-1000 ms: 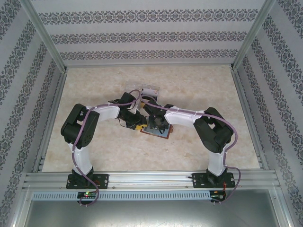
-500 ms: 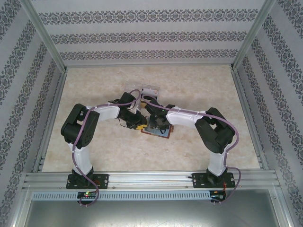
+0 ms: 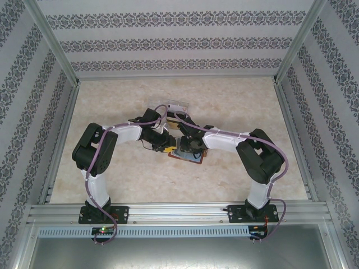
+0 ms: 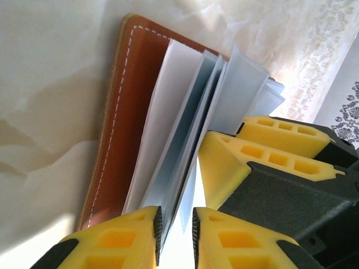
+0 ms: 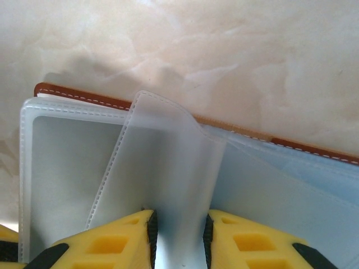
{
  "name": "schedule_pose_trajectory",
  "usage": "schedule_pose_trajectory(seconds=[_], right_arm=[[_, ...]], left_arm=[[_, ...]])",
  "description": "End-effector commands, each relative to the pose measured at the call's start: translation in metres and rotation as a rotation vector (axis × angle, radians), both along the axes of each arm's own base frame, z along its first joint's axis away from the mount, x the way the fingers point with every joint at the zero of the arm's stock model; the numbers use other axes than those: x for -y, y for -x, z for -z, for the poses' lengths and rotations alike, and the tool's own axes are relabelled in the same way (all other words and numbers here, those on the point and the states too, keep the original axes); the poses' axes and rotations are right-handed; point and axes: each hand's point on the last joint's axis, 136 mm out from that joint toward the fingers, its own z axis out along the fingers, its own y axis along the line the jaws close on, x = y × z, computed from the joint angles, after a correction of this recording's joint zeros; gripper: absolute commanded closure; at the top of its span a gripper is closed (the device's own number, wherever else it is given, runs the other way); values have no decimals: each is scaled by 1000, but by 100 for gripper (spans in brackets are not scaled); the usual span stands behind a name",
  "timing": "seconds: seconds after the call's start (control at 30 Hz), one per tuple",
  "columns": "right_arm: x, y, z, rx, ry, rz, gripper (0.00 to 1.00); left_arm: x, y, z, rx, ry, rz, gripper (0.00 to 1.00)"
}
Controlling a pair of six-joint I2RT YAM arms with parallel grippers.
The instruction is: Take the credit cards out of the card holder
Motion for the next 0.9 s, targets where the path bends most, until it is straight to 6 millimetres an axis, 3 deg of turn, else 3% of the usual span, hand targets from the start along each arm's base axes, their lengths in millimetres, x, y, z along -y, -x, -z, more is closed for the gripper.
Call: schedule_pose_trajectory(seconds=[0.0, 0.27, 0.43, 0.63, 0.87], right_arm=[[3, 15, 18, -71, -11, -2, 69], [3, 16, 20, -78, -20, 3, 69], [4, 14, 16, -67, -27, 5, 69], [-8, 10, -6, -23, -89, -39, 65], [-34, 7, -38, 34, -203, -96, 57]], left_arm=[[14, 2, -13, 53, 25, 52, 74], [17, 6, -11, 61, -19, 89, 75], [10, 4, -9, 73, -74, 79, 85], [-9, 4, -10, 105, -191, 64, 100], [-31, 12, -20, 139, -268, 42, 100]])
